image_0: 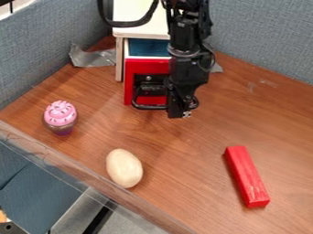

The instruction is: Open the drawer

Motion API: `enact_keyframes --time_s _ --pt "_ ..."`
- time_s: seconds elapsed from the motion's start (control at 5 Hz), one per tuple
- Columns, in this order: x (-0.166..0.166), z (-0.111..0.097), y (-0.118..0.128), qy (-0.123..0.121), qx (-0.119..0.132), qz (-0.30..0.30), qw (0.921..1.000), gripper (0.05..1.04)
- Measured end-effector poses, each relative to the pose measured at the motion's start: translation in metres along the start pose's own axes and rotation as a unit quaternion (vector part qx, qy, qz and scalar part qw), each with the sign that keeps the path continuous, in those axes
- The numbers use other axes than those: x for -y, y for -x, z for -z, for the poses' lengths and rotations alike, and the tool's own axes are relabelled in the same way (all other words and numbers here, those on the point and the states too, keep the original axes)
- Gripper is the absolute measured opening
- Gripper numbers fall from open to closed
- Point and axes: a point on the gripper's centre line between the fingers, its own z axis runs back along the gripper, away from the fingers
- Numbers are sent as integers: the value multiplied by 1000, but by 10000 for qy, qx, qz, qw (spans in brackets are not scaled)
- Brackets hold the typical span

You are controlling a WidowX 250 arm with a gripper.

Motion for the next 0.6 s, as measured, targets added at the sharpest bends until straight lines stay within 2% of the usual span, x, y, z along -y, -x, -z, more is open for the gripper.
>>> enact_keyframes --time_s 0.6 --pt "20 -2 3 88 6 174 9998 151"
